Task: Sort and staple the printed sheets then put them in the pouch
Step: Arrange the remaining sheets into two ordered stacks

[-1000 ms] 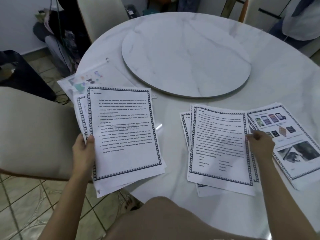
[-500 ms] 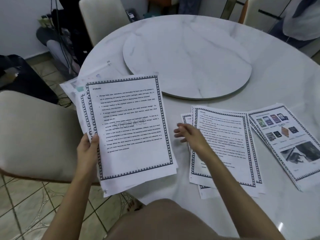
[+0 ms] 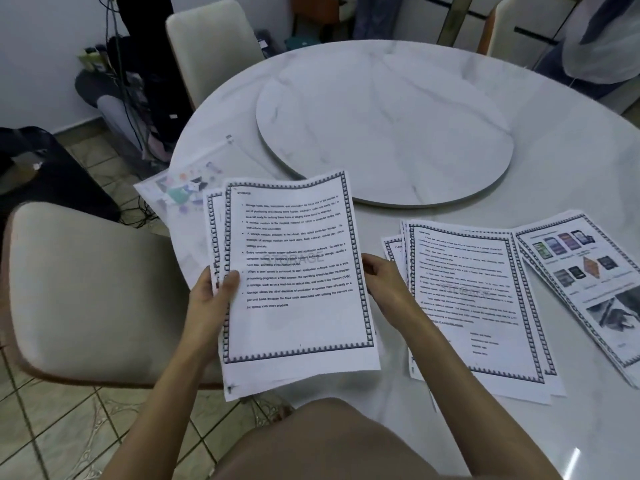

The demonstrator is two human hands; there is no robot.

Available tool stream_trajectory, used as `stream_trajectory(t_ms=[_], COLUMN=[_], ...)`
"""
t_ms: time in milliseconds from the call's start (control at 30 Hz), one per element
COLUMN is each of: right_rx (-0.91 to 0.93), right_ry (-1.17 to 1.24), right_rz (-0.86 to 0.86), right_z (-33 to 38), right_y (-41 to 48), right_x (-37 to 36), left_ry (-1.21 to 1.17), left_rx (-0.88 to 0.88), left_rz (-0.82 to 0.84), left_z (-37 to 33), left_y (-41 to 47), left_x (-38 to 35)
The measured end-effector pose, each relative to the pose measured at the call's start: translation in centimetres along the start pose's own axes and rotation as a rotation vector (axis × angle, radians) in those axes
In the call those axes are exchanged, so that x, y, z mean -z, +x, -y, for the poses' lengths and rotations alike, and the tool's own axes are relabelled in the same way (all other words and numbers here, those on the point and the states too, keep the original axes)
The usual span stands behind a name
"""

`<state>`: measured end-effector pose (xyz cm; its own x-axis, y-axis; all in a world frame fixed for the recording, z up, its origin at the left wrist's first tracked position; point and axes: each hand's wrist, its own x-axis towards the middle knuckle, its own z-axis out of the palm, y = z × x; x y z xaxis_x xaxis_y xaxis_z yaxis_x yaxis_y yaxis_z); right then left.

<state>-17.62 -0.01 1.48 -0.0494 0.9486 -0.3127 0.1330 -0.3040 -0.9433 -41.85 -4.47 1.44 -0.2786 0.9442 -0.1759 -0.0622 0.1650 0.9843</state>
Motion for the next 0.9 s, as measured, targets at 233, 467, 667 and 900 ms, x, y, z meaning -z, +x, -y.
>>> stream_trajectory(t_ms=[233, 467, 667, 900], right_rx=[0.072, 0.158, 0.09, -0.028], right_ry=[-0.063, -0.204, -0.216, -0.225], right_rz=[-0.114, -0.183, -0.3, -0.443], right_z=[0.2, 1.0, 0.2, -2.5], right_y=[0.5, 0.8, 0.0, -2.0], right_x=[-0.6, 2.1, 7.6, 17.2], left_ry=[0.061, 0.127, 0.137, 0.102], left_rx=[0.019, 0.024, 0.049, 0.056], left_rz=[0.022, -0.017, -0.061, -0.107], left_z=[0.6, 1.0, 1.1, 0.9], left_y=[1.2, 1.1, -0.3, -3.4], left_x=[0.4, -1.1, -3.5, -6.0])
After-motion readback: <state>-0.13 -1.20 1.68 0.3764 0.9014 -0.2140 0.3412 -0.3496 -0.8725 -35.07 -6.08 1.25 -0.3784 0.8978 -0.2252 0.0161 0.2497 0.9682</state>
